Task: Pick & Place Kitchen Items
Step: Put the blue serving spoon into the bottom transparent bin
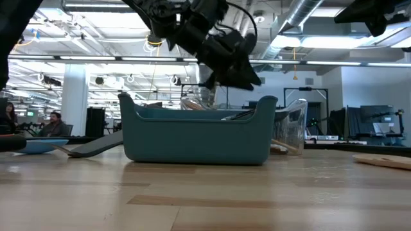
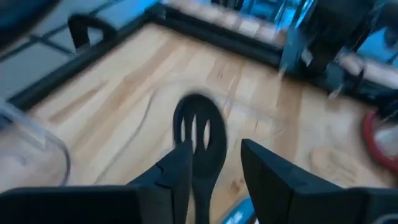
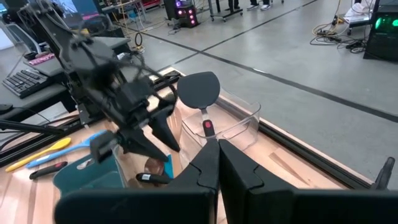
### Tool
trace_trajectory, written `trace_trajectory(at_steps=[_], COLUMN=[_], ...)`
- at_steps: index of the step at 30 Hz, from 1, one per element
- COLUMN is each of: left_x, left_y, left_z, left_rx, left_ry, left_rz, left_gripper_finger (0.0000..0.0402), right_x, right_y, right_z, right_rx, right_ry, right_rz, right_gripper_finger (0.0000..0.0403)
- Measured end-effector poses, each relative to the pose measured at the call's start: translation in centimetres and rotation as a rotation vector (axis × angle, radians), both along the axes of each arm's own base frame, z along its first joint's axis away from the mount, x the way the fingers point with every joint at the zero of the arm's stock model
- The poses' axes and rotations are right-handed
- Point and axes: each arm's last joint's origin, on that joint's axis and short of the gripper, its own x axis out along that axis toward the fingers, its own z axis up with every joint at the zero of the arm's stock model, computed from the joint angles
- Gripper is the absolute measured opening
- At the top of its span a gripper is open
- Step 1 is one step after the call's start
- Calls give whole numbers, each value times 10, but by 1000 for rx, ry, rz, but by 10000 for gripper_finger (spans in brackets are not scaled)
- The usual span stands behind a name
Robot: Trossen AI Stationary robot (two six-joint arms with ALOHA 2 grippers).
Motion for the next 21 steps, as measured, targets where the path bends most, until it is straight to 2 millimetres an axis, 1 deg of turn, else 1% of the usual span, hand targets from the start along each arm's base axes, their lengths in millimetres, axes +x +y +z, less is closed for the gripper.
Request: trace_trajectory(at_steps=[4, 7, 11, 17, 21], left_x=[-10, -20, -38, -67, -85], left_y=[-2, -3, -6, -20, -35], left_z=[25, 53, 92, 141, 164], left_rx=[6, 21, 37, 52, 53], left_ry=[-47, -120, -212, -348, -407], left_rz=[2, 10, 14, -11, -45], left_gripper_finger=[100, 83, 58, 29, 18], right_x=[0, 0, 0, 0, 0], right_y=[0, 0, 0, 0, 0], right_z=[0, 0, 0, 0, 0], right_rx=[0, 0, 0, 1, 1], right_ry=[0, 0, 0, 1, 2], right_rz=[0, 0, 0, 0, 0], right_gripper_finger=[0, 0, 0, 0, 0])
